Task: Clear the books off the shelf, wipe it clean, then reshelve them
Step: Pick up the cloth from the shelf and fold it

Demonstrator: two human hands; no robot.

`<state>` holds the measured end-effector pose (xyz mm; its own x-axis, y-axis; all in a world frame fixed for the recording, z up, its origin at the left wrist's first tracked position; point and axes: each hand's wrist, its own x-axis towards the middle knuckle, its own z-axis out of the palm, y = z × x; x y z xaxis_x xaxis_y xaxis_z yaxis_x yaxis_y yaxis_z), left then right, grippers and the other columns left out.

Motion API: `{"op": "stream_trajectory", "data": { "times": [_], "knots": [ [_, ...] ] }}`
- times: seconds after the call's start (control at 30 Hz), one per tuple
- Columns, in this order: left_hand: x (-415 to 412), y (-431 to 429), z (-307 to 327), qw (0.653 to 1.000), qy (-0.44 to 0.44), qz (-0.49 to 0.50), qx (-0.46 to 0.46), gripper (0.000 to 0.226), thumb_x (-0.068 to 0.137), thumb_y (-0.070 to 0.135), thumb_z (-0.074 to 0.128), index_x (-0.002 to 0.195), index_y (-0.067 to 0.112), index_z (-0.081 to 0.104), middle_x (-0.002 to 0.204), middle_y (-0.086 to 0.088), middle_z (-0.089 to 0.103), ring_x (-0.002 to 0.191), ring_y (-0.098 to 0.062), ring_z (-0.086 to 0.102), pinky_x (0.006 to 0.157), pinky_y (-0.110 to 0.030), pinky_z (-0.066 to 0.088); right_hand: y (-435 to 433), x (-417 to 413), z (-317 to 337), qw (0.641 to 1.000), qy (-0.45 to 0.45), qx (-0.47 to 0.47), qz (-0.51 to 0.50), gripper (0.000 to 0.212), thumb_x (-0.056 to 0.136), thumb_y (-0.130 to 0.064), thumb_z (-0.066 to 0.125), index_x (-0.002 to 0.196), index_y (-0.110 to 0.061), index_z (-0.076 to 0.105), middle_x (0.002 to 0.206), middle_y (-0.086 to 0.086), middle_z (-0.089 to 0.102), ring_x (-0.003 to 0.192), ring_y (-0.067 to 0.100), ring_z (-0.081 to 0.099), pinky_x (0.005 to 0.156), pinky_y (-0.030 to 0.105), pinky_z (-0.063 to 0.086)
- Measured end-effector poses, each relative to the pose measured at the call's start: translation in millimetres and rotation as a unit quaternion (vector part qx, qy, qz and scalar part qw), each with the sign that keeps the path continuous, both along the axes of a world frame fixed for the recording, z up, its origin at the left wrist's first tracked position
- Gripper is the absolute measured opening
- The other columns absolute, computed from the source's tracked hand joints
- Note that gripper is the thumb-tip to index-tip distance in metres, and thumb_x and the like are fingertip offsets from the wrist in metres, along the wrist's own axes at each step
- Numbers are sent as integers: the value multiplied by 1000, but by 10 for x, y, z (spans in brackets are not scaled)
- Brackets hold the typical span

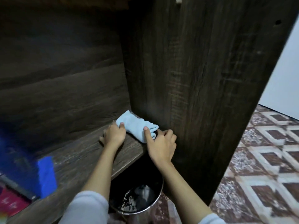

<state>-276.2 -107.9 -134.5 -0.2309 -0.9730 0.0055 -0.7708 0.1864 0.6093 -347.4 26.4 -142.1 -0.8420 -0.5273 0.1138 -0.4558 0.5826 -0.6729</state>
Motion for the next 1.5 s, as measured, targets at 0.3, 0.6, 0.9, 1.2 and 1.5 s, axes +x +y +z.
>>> {"op": "stream_trajectory", "data": {
  "times": [0.3,0.6,0.9,1.2,1.5],
  "knots": [
    [65,93,9,997,81,14,-14,36,86,39,52,118,21,55,122,-4,61,121,-27,48,103,-40,27,-153,73,26,995,-87,-33,-29,55,89,-45,49,130,-8,49,129,7,37,120,28,37,93,37,35],
    [358,511,90,941,320,-24,108,24,59,38,71,81,26,69,85,5,72,84,-20,68,87,-42,53,148,44,120,944,-257,-207,10,39,83,-23,61,118,-6,60,118,12,55,102,26,56,79,26,38],
    [736,1254,438,861,506,20,39,21,84,17,68,104,15,68,96,4,71,88,-9,66,77,-22,52,622,221,604,910,-257,-304,121,32,73,-25,66,102,-11,66,104,8,65,96,23,61,82,36,49],
    [863,1641,635,848,530,7,0,24,87,20,64,111,18,64,104,3,69,96,-9,65,83,-26,54,1030,318,606,902,-257,-313,152,36,79,-27,74,111,-13,67,103,-1,71,94,13,67,89,35,54],
    [995,1533,583,874,482,-33,51,25,86,15,66,111,13,67,102,1,71,92,-8,67,79,-22,52,990,342,574,927,-121,-332,126,22,81,-19,71,101,-14,66,103,-3,64,96,10,58,80,23,44]
  ]
}}
